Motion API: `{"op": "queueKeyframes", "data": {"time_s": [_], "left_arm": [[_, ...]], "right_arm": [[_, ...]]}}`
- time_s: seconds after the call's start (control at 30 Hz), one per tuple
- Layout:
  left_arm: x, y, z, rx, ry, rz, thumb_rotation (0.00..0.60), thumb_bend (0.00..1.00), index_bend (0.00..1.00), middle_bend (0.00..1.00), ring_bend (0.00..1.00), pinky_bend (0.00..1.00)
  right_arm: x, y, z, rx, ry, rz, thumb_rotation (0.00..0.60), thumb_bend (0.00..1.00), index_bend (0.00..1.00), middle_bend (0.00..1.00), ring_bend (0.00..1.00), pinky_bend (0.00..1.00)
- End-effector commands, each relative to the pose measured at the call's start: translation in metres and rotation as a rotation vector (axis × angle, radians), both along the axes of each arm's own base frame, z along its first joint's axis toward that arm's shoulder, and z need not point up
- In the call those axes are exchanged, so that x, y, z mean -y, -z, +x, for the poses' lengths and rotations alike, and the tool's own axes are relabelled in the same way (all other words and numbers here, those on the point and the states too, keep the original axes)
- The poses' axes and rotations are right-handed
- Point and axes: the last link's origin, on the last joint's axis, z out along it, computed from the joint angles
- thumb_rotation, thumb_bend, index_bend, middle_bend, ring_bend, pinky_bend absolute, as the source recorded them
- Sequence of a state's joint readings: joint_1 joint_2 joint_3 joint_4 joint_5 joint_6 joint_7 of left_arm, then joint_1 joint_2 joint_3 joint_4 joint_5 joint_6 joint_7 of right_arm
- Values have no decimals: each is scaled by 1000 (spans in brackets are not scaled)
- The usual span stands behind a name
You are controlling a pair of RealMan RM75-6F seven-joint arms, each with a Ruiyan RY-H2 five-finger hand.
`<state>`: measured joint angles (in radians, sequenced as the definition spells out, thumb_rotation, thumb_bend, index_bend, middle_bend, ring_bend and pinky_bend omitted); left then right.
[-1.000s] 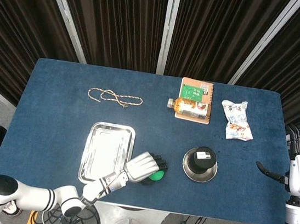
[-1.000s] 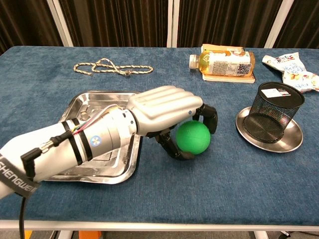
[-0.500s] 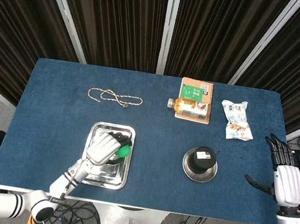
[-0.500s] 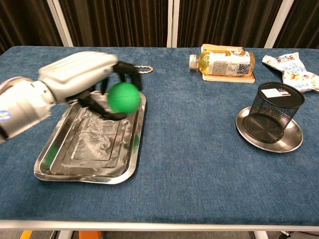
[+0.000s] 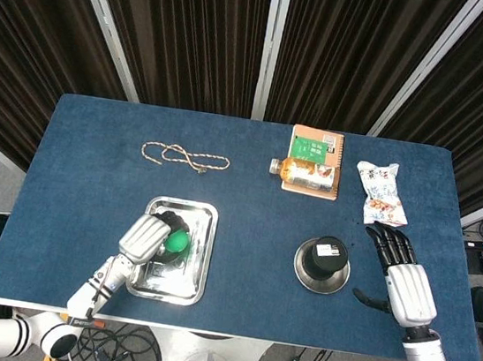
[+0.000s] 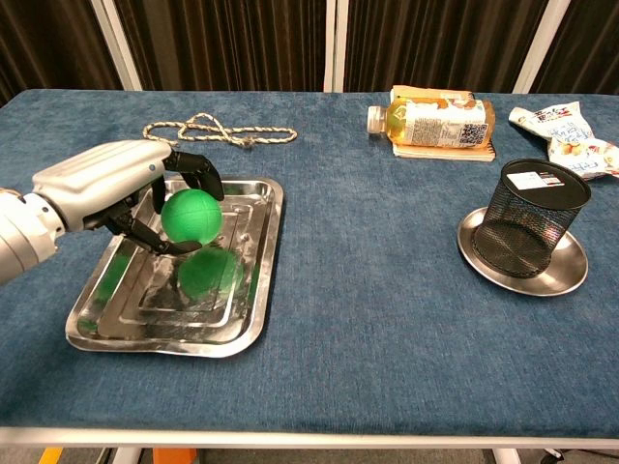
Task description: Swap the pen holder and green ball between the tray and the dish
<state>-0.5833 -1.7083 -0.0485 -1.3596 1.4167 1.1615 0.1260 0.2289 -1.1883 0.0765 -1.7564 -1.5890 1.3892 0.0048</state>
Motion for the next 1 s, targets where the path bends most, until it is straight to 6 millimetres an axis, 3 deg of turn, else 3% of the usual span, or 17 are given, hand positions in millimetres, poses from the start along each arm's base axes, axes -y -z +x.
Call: {"op": "queueKeyframes", "data": {"time_s": [0.03,0.2,0.37,0.5,0.63,0.8,1.0], "left_arm": [[0,5,-3,3,-3,-18,600,241,311,287,233,464],[0,-1,-7,20,-11,13,600,163,173,201,143,390],[5,-32,-20,51,-61,141,600,126,127,144,91,323],[32,-79,-50,65,-164,299,600,122,125,136,80,264],[67,-112,-85,40,-300,410,600,122,126,133,78,241],[115,-116,-123,-8,-422,381,600,123,124,112,56,219],[139,-108,-137,-7,-443,421,600,123,117,101,54,211]], "right_arm": [[2,5,3,-2,0,15,600,5,0,12,0,36],[5,10,5,-9,-3,28,600,5,0,11,0,36],[1,12,3,-50,-11,23,600,2,0,8,0,36],[-9,12,-8,-93,16,7,600,1,0,1,0,33],[-24,16,-29,-136,77,-23,600,0,0,0,0,1],[-47,30,-55,-108,164,-40,600,0,0,0,0,0],[-68,35,-75,-166,233,-86,600,0,0,0,0,0]]}}
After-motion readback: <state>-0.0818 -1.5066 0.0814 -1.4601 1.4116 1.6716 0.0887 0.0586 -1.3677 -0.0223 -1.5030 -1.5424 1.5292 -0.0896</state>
